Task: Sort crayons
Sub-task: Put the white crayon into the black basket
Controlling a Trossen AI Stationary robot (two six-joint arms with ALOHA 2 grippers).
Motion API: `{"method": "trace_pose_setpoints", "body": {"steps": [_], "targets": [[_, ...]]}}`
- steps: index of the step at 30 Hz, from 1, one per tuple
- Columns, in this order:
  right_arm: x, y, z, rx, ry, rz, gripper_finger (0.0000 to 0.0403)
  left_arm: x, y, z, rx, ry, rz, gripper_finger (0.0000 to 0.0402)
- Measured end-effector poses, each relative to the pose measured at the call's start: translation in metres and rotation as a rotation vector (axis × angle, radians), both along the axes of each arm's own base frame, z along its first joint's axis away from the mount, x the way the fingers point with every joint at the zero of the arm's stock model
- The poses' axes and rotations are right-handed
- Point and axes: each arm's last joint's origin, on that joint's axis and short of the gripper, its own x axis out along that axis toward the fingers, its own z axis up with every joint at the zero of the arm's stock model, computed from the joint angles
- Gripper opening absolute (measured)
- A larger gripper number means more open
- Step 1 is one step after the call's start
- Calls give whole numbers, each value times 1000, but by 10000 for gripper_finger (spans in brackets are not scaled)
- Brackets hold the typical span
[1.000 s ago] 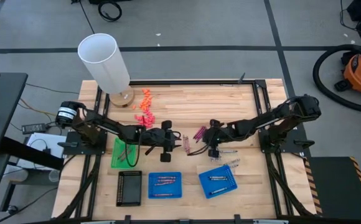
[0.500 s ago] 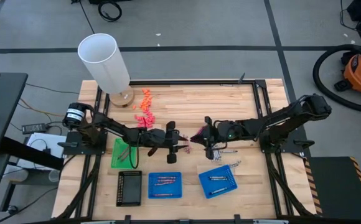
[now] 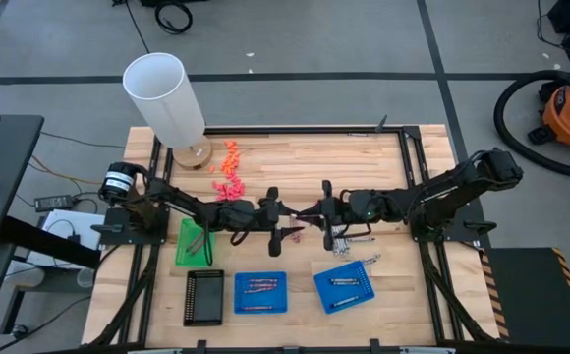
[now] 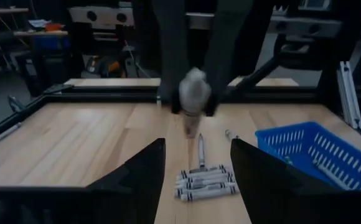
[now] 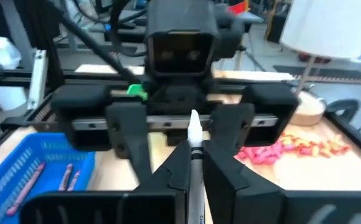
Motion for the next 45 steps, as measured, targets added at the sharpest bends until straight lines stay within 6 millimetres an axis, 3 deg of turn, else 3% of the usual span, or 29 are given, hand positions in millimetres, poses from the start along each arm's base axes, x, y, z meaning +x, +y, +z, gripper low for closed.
{"method": "trace_pose_setpoints", "body": {"steps": [15,28,35,39,45], "targets": [[1,0,10,-30,-96,3,38,4,6,19,-10,-155,16,184],[2,0,12,-30,-117,7,38,13,5,20,19,-66,15,98],[1,1,11,-23,-111,10,38,13,5,20,21,-65,15,26],[1,1,10,11,-104,7,48,13,5,19,21,-54,14,23],[-7,1,12,6,-40,7,100,8,5,16,24,60,15,43]]}}
